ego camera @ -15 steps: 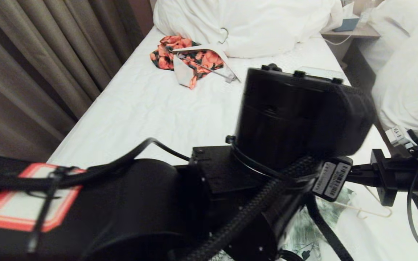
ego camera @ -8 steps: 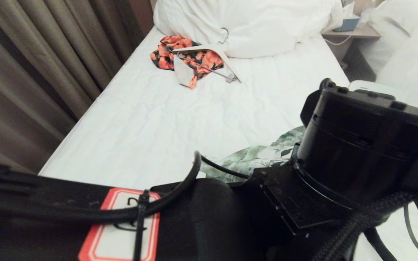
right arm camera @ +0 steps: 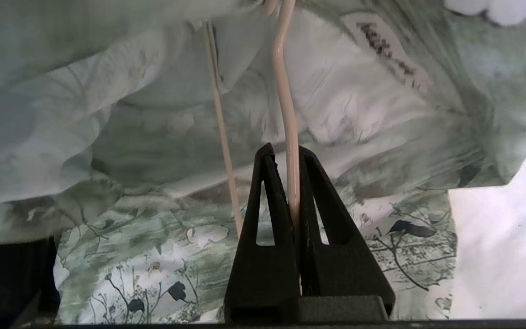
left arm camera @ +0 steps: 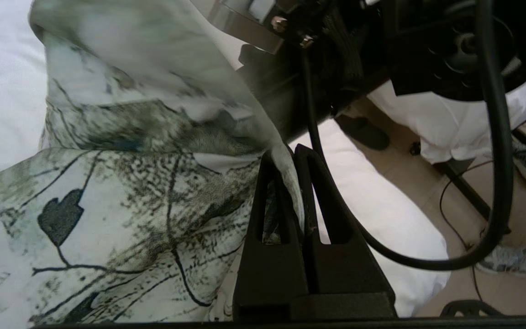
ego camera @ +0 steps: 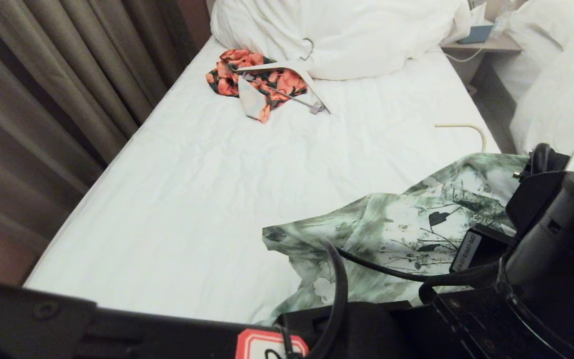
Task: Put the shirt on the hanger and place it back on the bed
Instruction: Hook the other side of the shirt onto the hanger
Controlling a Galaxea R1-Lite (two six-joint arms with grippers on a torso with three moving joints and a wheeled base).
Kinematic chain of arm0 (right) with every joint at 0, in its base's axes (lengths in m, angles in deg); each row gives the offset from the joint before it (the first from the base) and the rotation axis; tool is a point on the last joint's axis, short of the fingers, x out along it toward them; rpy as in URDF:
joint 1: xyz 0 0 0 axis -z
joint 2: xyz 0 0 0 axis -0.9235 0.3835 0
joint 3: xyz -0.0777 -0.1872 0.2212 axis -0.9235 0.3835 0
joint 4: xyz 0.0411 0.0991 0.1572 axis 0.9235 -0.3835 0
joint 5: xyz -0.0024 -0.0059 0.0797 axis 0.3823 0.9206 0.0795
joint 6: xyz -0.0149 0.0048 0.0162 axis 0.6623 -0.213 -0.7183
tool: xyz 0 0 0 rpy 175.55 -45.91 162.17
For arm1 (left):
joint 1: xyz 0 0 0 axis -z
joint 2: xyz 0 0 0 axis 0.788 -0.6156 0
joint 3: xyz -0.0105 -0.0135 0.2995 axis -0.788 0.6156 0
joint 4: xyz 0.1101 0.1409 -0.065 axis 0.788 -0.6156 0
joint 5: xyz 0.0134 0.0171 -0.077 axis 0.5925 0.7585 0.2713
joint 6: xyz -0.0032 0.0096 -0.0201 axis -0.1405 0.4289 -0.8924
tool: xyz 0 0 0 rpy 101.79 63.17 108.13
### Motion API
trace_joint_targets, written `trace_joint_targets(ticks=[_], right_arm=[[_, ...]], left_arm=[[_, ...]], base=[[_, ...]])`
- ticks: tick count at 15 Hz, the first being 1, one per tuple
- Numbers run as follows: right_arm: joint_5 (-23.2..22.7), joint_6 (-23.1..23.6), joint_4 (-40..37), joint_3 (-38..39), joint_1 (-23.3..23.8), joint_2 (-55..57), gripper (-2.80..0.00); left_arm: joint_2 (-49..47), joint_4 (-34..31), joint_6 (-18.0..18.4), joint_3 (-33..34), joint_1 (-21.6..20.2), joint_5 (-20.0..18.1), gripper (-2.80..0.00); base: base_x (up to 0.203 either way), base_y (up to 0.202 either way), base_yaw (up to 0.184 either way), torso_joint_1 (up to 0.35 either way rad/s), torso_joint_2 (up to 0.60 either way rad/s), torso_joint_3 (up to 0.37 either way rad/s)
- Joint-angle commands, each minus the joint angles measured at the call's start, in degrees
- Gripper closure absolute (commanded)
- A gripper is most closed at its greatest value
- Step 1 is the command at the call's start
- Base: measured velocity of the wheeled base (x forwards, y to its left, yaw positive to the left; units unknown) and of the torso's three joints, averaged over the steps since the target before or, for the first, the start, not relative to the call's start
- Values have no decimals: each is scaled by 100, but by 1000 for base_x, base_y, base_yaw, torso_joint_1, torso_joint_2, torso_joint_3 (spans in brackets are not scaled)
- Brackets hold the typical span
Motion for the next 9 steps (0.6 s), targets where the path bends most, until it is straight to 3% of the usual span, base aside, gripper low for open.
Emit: trace_joint_targets(ticks=[1, 6, 7, 9], right_arm=[[-44, -19, 12, -8, -11, -49, 0], [-55, -98, 12, 0, -108, -58, 0], [-55, -98, 12, -9, -108, -66, 0], [-55, -98, 12, -9, -108, -82, 0]], left_arm=[[81, 50, 16, 105, -29, 21, 0], [72, 70, 26, 383, -22, 35, 0], [87, 71, 27, 419, -23, 42, -280], [146, 64, 50, 544, -22, 44, -280]], base=[[0, 0, 0, 0, 0, 0], [0, 0, 0, 0, 0, 0], [0, 0, 0, 0, 0, 0], [0, 0, 0, 0, 0, 0]])
